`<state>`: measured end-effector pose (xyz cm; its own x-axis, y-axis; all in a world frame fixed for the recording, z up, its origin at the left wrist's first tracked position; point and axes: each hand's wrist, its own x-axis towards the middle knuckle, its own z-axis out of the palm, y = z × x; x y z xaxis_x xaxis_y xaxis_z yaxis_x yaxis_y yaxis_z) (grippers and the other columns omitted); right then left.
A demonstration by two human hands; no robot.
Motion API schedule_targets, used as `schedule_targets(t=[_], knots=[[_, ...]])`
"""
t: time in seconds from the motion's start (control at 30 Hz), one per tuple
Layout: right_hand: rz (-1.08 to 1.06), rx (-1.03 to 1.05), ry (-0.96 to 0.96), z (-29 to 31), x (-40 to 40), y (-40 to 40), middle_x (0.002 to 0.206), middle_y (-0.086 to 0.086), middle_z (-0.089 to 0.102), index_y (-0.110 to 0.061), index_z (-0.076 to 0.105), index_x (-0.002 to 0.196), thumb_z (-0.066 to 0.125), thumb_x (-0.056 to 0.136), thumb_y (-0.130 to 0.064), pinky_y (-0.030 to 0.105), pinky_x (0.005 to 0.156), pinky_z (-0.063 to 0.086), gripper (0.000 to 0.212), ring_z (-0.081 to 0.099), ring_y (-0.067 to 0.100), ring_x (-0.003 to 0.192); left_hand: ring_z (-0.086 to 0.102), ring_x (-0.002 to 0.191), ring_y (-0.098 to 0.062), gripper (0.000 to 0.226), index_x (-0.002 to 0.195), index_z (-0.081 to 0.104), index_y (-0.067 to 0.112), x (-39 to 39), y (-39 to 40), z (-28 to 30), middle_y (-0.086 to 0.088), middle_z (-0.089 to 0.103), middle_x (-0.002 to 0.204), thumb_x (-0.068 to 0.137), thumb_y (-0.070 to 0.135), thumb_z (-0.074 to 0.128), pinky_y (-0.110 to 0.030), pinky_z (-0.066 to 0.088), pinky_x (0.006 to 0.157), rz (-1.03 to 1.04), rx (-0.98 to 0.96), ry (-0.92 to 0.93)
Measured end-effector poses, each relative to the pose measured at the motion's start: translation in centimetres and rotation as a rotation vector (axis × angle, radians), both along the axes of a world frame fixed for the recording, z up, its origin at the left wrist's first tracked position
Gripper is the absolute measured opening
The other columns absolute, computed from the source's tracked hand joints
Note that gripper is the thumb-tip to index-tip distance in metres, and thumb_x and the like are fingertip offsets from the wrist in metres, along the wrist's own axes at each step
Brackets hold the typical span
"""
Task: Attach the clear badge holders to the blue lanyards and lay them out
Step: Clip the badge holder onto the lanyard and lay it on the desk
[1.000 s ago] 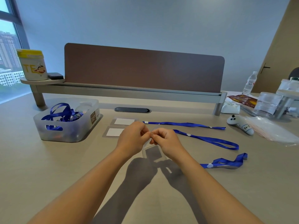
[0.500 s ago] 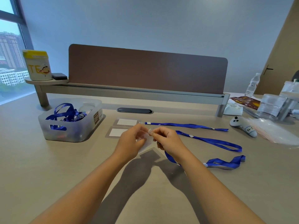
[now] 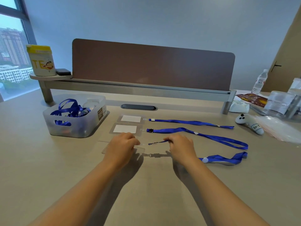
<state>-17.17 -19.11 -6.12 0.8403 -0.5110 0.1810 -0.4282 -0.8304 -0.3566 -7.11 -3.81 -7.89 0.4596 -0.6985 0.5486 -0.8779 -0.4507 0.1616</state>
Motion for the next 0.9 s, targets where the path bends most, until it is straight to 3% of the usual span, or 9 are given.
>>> schedule_targets(t=[0.13, 0.2, 0.27, 0.5, 0.9], knots=[[-0.031, -0.053, 0.253, -1.5, 0.5, 0.4, 0.146, 0.007, 0.034, -0.020, 0.031, 0.139, 0.041, 0.094, -0.022, 0.044, 0.112, 0.022, 0.046, 0.030, 0.025, 0.134, 0.046, 0.114, -0.023, 0.029, 0.110, 0.057, 0.018, 0.0, -0.4, -1.0, -0.005, 0.056, 0.125, 0.085, 0.032, 0.053, -0.035, 0.039, 0.096, 0.091, 0.302, 0.171], [-0.036, 0.042, 0.294, -2.1, 0.5, 0.6, 0.157, 0.006, 0.012, -0.024, 0.015, 0.145, 0.040, 0.094, -0.035, 0.051, 0.116, 0.008, 0.058, 0.010, 0.027, 0.144, 0.040, 0.120, -0.023, 0.046, 0.116, 0.052, 0.019, 0.1, -0.5, -1.4, -0.006, 0.048, 0.132, 0.081, 0.048, 0.051, -0.037, 0.037, 0.100, 0.139, 0.415, 0.306], [-0.025, 0.093, 0.338, -2.6, 0.5, 0.7, 0.158, 0.005, 0.003, -0.026, 0.009, 0.146, 0.037, 0.092, -0.045, 0.055, 0.116, 0.004, 0.063, 0.003, 0.027, 0.145, 0.038, 0.122, -0.025, 0.056, 0.120, 0.046, 0.018, 0.3, -0.2, -1.8, -0.008, 0.046, 0.133, 0.079, 0.055, 0.048, -0.038, 0.035, 0.101, 0.162, 0.452, 0.375], [0.013, 0.040, 0.476, -4.2, -0.1, -0.6, 0.159, 0.005, -0.005, -0.030, 0.003, 0.146, 0.017, 0.092, -0.054, 0.054, 0.115, -0.005, 0.060, -0.008, 0.029, 0.145, 0.025, 0.133, -0.027, 0.056, 0.133, 0.028, 0.021, 1.0, 0.6, -2.4, -0.009, 0.029, 0.146, 0.087, 0.052, 0.035, -0.041, 0.023, 0.110, 0.167, 0.485, 0.395], [-0.021, -0.010, 0.410, -4.5, 0.7, -3.8, 0.158, 0.005, 0.007, -0.028, 0.011, 0.146, 0.022, 0.093, -0.051, 0.052, 0.118, 0.004, 0.059, 0.005, 0.027, 0.145, 0.009, 0.139, -0.025, 0.052, 0.135, 0.021, 0.030, 1.9, 0.1, -2.8, -0.002, 0.016, 0.152, 0.088, 0.049, 0.034, -0.044, 0.013, 0.113, 0.093, 0.458, 0.435]])
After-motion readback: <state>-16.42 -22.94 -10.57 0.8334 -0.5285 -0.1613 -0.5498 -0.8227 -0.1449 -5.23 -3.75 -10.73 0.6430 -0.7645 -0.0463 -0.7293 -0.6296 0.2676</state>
